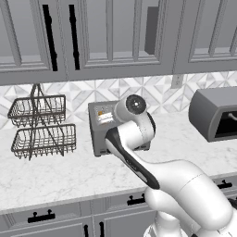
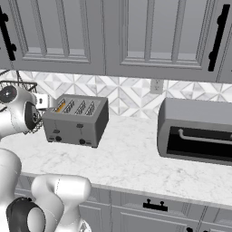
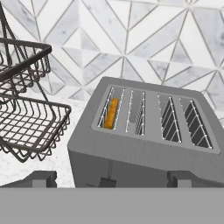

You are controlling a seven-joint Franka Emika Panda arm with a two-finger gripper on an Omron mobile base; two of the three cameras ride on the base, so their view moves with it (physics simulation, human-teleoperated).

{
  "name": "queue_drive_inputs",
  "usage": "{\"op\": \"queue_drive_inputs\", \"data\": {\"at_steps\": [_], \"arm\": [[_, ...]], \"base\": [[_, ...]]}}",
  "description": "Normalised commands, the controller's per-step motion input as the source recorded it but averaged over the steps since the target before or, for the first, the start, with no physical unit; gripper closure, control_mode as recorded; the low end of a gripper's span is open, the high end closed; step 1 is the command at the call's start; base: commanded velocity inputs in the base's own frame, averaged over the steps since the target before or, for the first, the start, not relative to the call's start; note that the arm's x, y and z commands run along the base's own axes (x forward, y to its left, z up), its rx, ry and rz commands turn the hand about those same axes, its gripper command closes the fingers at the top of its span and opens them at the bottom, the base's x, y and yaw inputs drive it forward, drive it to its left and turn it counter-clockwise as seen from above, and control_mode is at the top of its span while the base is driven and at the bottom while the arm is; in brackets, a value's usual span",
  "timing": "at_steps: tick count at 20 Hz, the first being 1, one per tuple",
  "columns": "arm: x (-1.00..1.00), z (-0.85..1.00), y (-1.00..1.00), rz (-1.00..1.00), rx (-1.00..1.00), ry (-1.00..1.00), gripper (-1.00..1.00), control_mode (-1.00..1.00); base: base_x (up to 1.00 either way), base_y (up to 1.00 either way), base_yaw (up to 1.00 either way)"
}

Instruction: Start the toaster. Once the lever pops up, take the bread to the plate on the dining counter.

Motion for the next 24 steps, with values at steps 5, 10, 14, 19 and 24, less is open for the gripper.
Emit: {"op": "queue_drive_inputs", "data": {"at_steps": [5, 10, 14, 19, 24], "arm": [[0.00, 0.00, 0.00, 0.00, 0.00, 0.00, -1.00, -1.00], [0.00, 0.00, 0.00, 0.00, 0.00, 0.00, -1.00, -1.00], [0.00, 0.00, 0.00, 0.00, 0.00, 0.00, -1.00, -1.00], [0.00, 0.00, 0.00, 0.00, 0.00, 0.00, -1.00, -1.00], [0.00, 0.00, 0.00, 0.00, 0.00, 0.00, -1.00, -1.00]], "base": [[0.00, 0.00, 0.00], [0.00, 0.00, 0.00], [0.00, 0.00, 0.00], [0.00, 0.00, 0.00], [0.00, 0.00, 0.00]]}}
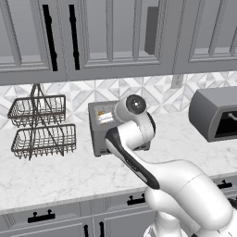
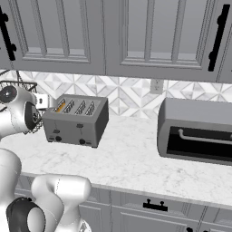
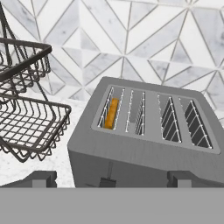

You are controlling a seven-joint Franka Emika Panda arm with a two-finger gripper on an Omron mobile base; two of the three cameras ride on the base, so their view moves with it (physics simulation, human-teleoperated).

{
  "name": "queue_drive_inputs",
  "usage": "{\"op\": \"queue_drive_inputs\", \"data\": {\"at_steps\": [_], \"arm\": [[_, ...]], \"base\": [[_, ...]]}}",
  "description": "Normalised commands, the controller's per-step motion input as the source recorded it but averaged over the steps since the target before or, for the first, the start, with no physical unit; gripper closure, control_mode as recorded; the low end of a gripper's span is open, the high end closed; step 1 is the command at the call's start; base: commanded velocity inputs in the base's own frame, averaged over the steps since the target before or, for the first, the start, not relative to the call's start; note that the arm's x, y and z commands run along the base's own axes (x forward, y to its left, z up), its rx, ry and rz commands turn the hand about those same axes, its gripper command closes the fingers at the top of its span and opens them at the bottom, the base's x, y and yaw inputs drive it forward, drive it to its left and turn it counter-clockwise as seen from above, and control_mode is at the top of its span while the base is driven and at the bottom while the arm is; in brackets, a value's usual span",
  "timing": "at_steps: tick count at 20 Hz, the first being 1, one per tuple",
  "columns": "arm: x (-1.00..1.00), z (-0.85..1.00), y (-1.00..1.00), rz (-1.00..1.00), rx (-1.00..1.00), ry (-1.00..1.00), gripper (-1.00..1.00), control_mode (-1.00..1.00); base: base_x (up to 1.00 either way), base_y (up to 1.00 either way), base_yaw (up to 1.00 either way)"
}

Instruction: Start the toaster. Once the lever pops up, take the bread to the plate on the dining counter.

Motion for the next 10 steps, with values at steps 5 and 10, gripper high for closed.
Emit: {"op": "queue_drive_inputs", "data": {"at_steps": [5, 10], "arm": [[0.00, 0.00, 0.00, 0.00, 0.00, 0.00, -1.00, -1.00], [0.00, 0.00, 0.00, 0.00, 0.00, 0.00, -1.00, -1.00]], "base": [[0.00, 0.00, 0.00], [0.00, 0.00, 0.00]]}}
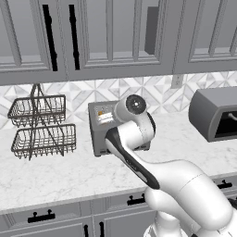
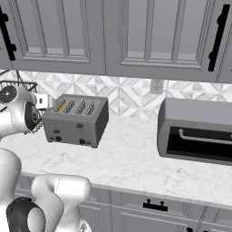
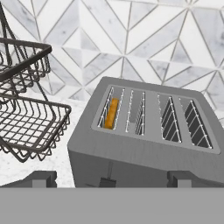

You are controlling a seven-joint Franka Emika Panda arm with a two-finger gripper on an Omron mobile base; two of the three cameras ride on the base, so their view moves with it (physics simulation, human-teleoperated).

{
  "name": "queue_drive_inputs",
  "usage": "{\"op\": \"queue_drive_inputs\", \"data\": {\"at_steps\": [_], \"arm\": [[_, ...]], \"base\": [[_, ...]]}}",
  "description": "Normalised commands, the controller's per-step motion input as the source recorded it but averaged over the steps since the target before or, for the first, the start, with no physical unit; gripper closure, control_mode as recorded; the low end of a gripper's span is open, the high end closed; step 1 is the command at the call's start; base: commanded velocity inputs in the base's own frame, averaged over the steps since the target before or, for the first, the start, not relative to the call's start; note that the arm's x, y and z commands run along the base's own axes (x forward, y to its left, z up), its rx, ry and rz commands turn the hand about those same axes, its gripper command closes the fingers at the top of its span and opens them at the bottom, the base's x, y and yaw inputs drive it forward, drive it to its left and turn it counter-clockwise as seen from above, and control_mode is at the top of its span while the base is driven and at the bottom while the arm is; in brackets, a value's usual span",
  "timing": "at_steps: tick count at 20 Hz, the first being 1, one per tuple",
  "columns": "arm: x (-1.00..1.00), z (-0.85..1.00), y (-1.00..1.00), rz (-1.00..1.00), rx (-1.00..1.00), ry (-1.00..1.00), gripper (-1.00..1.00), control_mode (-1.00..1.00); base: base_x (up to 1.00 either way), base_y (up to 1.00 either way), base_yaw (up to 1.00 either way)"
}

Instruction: Start the toaster. Once the lever pops up, take the bread to the plate on the dining counter.

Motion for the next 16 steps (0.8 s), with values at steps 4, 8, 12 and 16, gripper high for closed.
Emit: {"op": "queue_drive_inputs", "data": {"at_steps": [4, 8, 12, 16], "arm": [[0.00, 0.00, 0.00, 0.00, 0.00, 0.00, -1.00, -1.00], [0.00, 0.00, 0.00, 0.00, 0.00, 0.00, -1.00, -1.00], [0.00, 0.00, 0.00, 0.00, 0.00, 0.00, -1.00, -1.00], [0.00, 0.00, 0.00, 0.00, 0.00, 0.00, -1.00, -1.00]], "base": [[0.00, 0.00, 0.00], [0.00, 0.00, 0.00], [0.00, 0.00, 0.00], [0.00, 0.00, 0.00]]}}
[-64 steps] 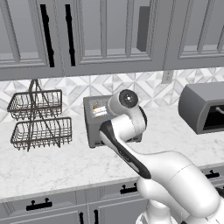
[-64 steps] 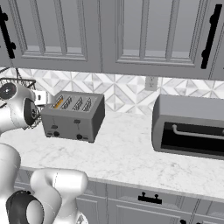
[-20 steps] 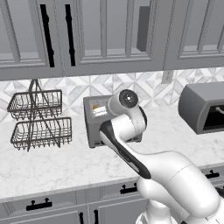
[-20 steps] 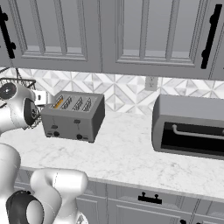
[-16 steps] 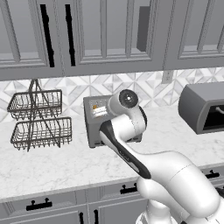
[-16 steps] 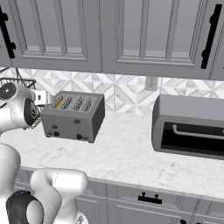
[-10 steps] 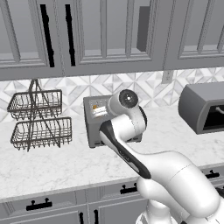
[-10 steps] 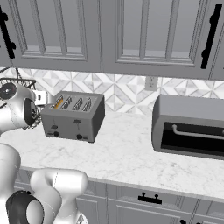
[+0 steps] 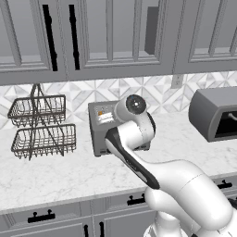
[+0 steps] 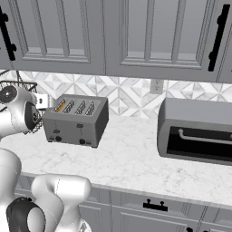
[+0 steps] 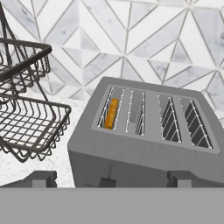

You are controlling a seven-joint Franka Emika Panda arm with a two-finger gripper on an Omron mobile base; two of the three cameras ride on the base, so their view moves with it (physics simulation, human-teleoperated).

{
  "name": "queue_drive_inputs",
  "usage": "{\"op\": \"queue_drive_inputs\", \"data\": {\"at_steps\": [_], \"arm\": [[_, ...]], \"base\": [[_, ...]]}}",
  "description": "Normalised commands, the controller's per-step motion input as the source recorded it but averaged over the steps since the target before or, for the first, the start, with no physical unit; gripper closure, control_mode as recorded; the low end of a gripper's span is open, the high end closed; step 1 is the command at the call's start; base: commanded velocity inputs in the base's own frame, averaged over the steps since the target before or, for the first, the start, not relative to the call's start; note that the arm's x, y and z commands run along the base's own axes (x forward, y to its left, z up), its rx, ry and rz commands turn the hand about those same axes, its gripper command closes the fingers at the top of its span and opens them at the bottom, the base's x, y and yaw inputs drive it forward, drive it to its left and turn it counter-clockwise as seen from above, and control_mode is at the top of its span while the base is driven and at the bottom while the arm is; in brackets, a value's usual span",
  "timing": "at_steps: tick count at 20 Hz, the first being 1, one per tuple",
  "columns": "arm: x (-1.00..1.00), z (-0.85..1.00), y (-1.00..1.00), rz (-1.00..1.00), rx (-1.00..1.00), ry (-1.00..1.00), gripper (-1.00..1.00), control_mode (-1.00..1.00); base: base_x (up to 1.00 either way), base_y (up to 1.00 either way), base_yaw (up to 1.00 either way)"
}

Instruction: Start the toaster. Once the lever pops up, take the bread to the plate on the dining counter.

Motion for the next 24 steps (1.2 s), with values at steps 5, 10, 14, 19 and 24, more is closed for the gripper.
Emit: {"op": "queue_drive_inputs", "data": {"at_steps": [5, 10, 14, 19, 24], "arm": [[0.00, 0.00, 0.00, 0.00, 0.00, 0.00, -1.00, -1.00], [0.00, 0.00, 0.00, 0.00, 0.00, 0.00, -1.00, -1.00], [0.00, 0.00, 0.00, 0.00, 0.00, 0.00, -1.00, -1.00], [0.00, 0.00, 0.00, 0.00, 0.00, 0.00, -1.00, -1.00], [0.00, 0.00, 0.00, 0.00, 0.00, 0.00, -1.00, -1.00]], "base": [[0.00, 0.00, 0.00], [0.00, 0.00, 0.00], [0.00, 0.00, 0.00], [0.00, 0.00, 0.00], [0.00, 0.00, 0.00]]}}
